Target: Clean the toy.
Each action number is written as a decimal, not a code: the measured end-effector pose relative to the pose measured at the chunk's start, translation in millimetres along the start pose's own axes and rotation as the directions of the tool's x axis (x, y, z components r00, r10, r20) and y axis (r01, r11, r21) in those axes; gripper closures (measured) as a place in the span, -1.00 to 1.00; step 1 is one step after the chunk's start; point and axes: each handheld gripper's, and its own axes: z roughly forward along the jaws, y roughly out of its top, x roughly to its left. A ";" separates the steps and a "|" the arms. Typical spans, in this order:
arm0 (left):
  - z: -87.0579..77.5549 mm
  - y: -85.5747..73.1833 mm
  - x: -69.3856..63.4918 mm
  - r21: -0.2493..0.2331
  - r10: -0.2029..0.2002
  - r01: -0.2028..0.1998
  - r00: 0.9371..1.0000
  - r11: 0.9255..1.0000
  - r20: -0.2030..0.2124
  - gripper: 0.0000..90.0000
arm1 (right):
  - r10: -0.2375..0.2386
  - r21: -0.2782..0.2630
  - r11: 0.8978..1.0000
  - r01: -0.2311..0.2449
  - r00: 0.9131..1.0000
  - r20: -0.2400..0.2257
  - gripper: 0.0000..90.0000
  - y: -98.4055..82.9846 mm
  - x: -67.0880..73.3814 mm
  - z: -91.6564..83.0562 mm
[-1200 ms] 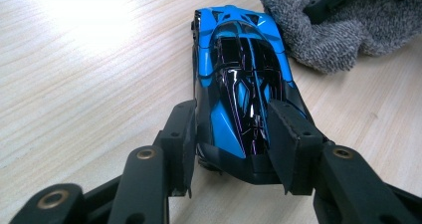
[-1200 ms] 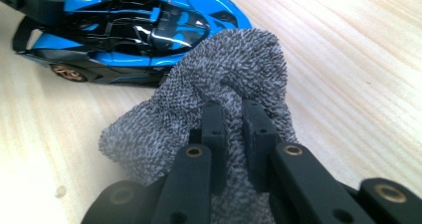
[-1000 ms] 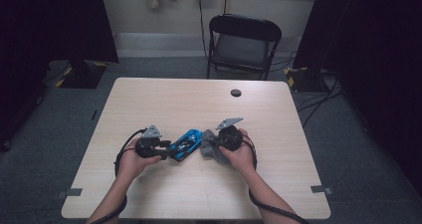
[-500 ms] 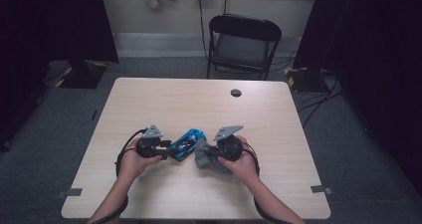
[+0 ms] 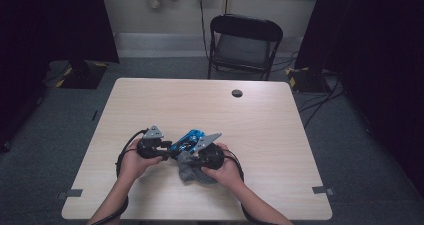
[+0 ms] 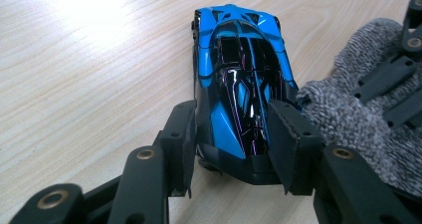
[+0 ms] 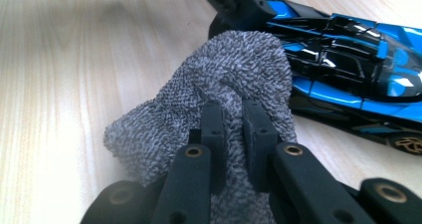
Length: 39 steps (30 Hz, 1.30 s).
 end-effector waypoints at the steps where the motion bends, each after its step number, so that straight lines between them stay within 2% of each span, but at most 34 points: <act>1: -0.1 -0.1 0.2 -0.001 0.002 -0.002 1.000 1.000 -0.001 0.25 | 0.003 -0.002 1.000 -0.003 1.000 0.002 0.83 -0.1 -0.9 0.0; 6: -0.1 -0.7 0.2 -0.004 -0.009 0.009 1.000 1.000 0.000 0.25 | 0.008 0.004 1.000 -0.008 1.000 0.015 0.83 -1.0 -8.1 -3.2; 13: 0.1 -0.9 0.4 -0.006 -0.011 0.011 1.000 1.000 0.002 0.25 | 0.045 -0.003 0.999 -0.045 0.998 0.047 0.83 -5.2 -26.6 -9.7; 20: 0.1 -1.0 0.2 -0.006 -0.012 0.012 1.000 1.000 0.001 0.25 | 0.067 0.007 0.998 -0.068 0.993 0.096 0.83 -8.3 -43.5 -17.1; 31: 0.1 -0.8 0.1 -0.005 -0.014 0.014 1.000 1.000 0.000 0.25 | 0.085 0.013 0.996 -0.087 0.989 0.118 0.83 -11.3 -55.8 -22.8; 39: 0.2 -0.6 0.2 -0.004 -0.017 0.017 1.000 1.000 0.001 0.25 | 0.121 0.001 0.992 -0.122 0.982 0.147 0.82 -16.3 -64.1 -28.4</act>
